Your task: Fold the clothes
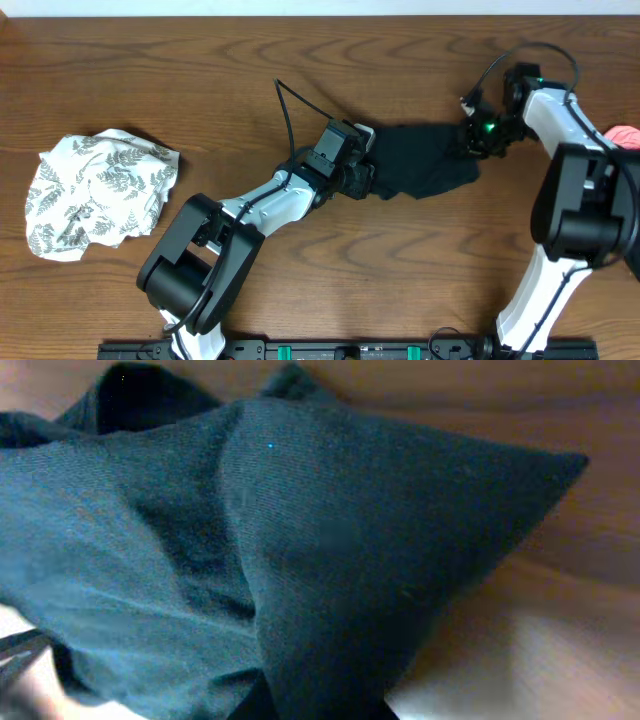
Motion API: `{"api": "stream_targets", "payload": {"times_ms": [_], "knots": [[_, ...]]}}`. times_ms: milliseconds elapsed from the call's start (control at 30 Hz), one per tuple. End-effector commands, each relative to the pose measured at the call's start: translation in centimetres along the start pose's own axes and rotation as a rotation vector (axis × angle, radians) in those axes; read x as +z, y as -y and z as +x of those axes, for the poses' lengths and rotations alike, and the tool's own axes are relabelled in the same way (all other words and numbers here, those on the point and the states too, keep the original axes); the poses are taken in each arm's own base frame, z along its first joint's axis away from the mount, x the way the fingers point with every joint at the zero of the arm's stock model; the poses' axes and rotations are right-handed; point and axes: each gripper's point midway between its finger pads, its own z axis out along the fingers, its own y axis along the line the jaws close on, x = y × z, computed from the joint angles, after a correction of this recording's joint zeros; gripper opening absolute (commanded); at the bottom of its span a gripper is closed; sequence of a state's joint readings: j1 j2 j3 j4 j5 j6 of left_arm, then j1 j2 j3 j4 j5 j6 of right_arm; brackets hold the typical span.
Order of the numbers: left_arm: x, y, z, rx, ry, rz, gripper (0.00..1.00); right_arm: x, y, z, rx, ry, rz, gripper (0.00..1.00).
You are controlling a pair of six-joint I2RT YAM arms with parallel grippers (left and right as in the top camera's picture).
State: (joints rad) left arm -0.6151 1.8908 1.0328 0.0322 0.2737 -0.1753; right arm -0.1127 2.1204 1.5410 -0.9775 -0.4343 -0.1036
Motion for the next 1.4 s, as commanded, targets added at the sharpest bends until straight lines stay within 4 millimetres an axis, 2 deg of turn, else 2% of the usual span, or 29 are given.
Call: {"api": "stream_targets", "payload": {"times_ms": [0,100,200,500,667,867,967,1033,1100,1200,1267,1367], "knots": [[-1.1,0.2,-1.5,0.028,0.038,-0.007,0.56,-4.1,1.5,-0.7,0.003,0.082,0.297,0.01],[-2.5,0.8,-2.7,0.037,0.077,0.001,0.56,-6.1,0.5,-1.2,-0.046,0.135,0.38,0.01],[-4.1,1.4,-3.9,0.046,0.118,0.008,0.56,-6.8,-1.3,-1.5,-0.117,0.162,0.428,0.01],[-8.1,1.9,-4.8,0.044,0.146,-0.01,0.56,-6.1,-3.8,-1.8,-0.288,0.156,0.691,0.01],[-9.3,1.6,-5.3,0.041,0.166,-0.039,0.56,-5.6,-4.7,-1.7,-0.302,0.157,0.678,0.01],[-9.3,1.6,-5.6,-0.017,0.18,-0.03,0.55,-5.3,-5.0,-1.5,-0.302,0.149,0.648,0.01],[-8.8,1.9,-7.0,-0.098,0.238,-0.002,0.45,-5.3,-4.9,-1.5,-0.299,0.148,0.647,0.01],[-8.0,2.0,-8.2,-0.225,0.288,0.034,0.39,-5.1,-5.1,-1.4,-0.3,0.143,0.633,0.01],[-6.7,2.1,-9.0,-0.391,0.316,0.086,0.22,-4.9,-5.4,-1.2,-0.302,0.136,0.607,0.01],[-4.7,2.9,-9.2,-0.54,0.299,0.189,0.08,-4.7,-5.6,-1.2,-0.293,0.138,0.589,0.01],[-3.3,3.3,-8.8,-0.628,0.27,0.244,0.06,-4.6,-5.8,-1.1,-0.289,0.138,0.579,0.01],[-1.9,4.0,-8.8,-0.672,0.258,0.319,0.06,-4.5,-6.0,-1.1,-0.29,0.136,0.565,0.01]]}}
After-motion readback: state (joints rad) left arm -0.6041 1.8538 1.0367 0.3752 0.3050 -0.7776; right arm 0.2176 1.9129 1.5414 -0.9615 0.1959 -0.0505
